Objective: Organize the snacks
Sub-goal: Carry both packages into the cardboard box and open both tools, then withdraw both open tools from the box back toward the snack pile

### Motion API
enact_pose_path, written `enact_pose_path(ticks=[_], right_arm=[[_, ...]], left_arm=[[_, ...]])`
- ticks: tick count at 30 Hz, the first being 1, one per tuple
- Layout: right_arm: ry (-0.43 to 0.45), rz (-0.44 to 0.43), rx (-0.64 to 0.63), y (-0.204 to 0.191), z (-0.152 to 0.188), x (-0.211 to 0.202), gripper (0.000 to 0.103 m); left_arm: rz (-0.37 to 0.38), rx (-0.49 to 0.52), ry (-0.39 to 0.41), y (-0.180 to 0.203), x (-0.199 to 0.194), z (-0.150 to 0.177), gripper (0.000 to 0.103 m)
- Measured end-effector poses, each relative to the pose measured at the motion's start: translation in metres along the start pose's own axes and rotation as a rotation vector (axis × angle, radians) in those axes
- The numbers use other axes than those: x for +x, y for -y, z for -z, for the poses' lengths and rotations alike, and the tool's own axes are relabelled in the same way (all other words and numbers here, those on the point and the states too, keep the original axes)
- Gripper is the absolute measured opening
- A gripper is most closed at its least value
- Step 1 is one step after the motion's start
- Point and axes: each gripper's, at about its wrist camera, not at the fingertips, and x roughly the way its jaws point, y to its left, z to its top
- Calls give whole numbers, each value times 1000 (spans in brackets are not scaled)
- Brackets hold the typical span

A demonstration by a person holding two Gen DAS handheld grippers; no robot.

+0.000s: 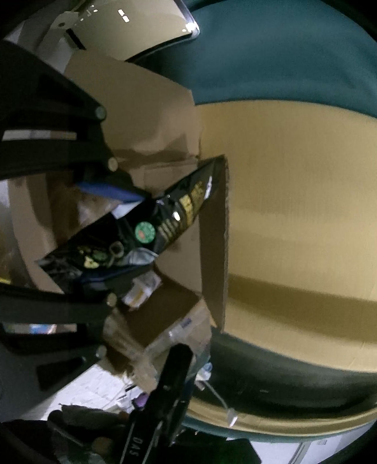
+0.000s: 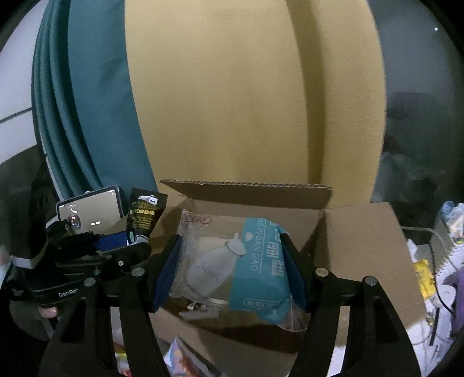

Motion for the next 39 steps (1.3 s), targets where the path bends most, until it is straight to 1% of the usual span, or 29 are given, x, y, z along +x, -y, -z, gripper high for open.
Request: enact_pose_path(ticks=[3,5,7,8,9,11,12,13,15,19,26,31,39], right_arm=[[-6,14,-8,-5,-9,13,69],[-5,13,-15,-8,-16,21,69],[-11,27,-20,-12,-21,31,71],[-16,38,-19,-13,-23,34,76],[-27,52,-17,-14,-24,39,78],[-34,70,-8,-15,-26,44,81],[-23,76,-5,-16,-26,43,84],[-11,81,-5,-18,-26,40,85],[7,78,-7,-20,-25,33,88],[5,62,-33,-28,-21,21,88],[16,62,-60,-43,-13,-2,88],[24,60,-83,-53,-5,-27,88],[46,60,-106,-63,11,-66,88]], left_arm=[[-27,-29,-2,-12,5,-4,43],[-30,-46,-4,-18,7,-5,44],[-20,-57,4,-22,7,-5,47],[-13,-61,7,-23,6,-6,47],[0,-63,11,-24,5,-6,49],[17,-57,21,-23,1,-6,60],[23,-55,28,-22,-2,-6,73],[36,-56,35,-21,-5,-6,79],[47,-57,49,-19,-12,-7,79],[43,-48,81,-13,-31,-5,80],[36,-38,100,-2,-63,2,80],[29,-32,121,8,-90,15,80],[29,-6,115,29,-119,37,82]])
